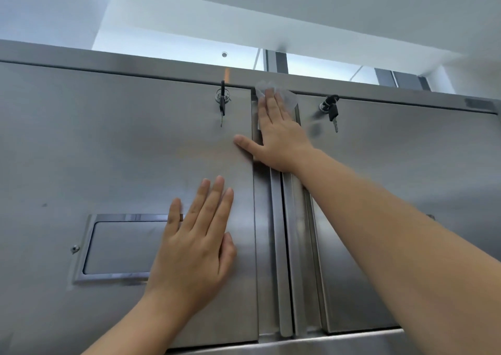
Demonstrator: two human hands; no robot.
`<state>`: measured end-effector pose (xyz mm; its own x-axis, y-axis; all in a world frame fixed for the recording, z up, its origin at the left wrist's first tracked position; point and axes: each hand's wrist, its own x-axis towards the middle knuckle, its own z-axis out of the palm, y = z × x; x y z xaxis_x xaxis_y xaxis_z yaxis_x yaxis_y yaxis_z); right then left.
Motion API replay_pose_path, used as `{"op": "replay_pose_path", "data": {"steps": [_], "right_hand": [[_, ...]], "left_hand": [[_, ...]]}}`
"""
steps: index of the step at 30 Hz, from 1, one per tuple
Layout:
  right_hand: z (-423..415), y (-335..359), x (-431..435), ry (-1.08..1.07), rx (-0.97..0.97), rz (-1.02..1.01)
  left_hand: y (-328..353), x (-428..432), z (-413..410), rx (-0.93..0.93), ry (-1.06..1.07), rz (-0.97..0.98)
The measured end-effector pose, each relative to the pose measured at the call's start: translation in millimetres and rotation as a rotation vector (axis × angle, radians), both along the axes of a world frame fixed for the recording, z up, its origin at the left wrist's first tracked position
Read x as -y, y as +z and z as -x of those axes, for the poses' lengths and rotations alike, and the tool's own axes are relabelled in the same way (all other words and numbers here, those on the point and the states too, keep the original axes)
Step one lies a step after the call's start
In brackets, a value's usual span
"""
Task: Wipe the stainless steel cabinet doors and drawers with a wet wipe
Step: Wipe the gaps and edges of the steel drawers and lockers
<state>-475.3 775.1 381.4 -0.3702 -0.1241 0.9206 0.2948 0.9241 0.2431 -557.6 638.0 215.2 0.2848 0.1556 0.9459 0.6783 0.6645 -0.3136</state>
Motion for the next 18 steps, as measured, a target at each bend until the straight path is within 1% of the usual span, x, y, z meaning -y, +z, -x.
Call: {"op": "replay_pose_path", "data": {"steps": [6, 9, 14, 18], "right_hand": [[3, -41, -9, 0.018, -0.029, -0.063], [3, -46, -10, 0.016, -0.035, -0.080], [2, -20, -6, -0.017, 0.002, -0.047], [0, 6, -3, -0.029, -0.013, -0.027]], "left_hand": [[0, 1, 1, 0.002, -0.027, 0.001], [1, 0, 1, 0.012, -0.040, -0.005], [-1, -1, 1, 0.002, -0.023, -0.024], [0, -1, 0, -0.003, -0.022, -0.029]]}}
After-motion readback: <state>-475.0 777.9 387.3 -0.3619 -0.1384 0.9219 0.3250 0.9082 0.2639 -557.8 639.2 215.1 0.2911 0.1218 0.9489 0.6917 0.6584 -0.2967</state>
